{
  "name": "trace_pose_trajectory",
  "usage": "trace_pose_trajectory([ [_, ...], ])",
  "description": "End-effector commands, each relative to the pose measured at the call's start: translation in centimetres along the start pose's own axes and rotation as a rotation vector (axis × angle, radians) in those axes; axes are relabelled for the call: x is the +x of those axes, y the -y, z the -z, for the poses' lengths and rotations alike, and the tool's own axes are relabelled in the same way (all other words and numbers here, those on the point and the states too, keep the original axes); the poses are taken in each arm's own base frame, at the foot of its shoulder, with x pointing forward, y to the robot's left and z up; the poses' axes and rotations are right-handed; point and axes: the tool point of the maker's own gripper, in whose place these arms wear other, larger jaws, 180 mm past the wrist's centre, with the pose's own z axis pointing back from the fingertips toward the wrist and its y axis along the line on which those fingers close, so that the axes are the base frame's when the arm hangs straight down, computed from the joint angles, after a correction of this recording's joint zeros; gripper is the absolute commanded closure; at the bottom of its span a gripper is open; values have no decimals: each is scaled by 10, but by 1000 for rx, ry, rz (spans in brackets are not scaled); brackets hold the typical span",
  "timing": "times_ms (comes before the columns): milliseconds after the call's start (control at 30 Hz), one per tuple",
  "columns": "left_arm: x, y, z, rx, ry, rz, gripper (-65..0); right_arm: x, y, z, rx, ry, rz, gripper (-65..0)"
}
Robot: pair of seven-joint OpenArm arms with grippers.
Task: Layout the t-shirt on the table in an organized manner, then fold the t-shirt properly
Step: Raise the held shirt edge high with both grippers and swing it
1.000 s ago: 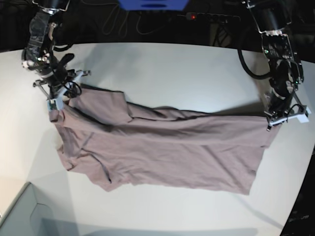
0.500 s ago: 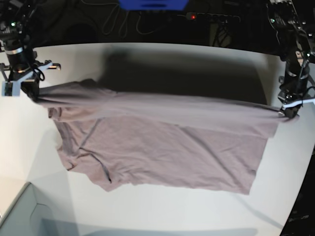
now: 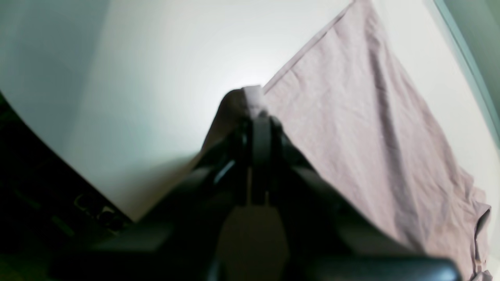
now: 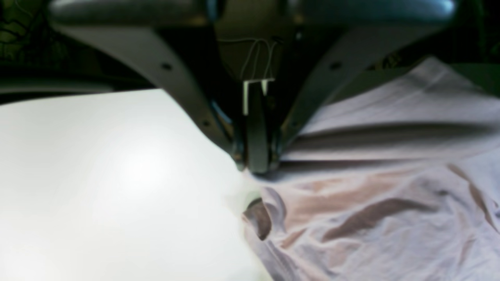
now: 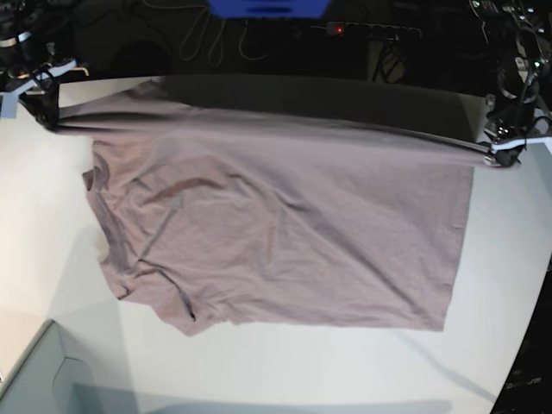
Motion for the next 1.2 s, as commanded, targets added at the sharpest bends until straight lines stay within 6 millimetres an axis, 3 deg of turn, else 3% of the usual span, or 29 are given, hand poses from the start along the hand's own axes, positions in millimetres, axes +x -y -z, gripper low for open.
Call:
trace_pose_trajectory([
  [0,17,2,-1,-6,54,16,-1,11,-4,-1,21,41,-22,0],
  [133,22,10,3,-22,68,11,-1,17,-16,6,63,55,-33,0],
  [233,33,26,13,-57,98,-8,-1,37,-23,23,104,104,-60,0],
  [400,36,75,50,-148,82,-19,-1,81,-39,72,209,116,-175,0],
  [567,61,167,97,-302,74,36,-1,168,-18,135,206,128,-253,0],
  [667,88,225,115,-381,94,70,-1,226,-8,159,207,166,-270,0],
  [800,139,299,127,-463,143,68,-1,313,1,174,197,249,-277,0],
  [967,202,383,120,-543,201,85,-1,417,2,170,128,387,-327,0],
  [1167,261,452,84,-638,287,91,-1,512,-8,131,91,572,-358,0],
])
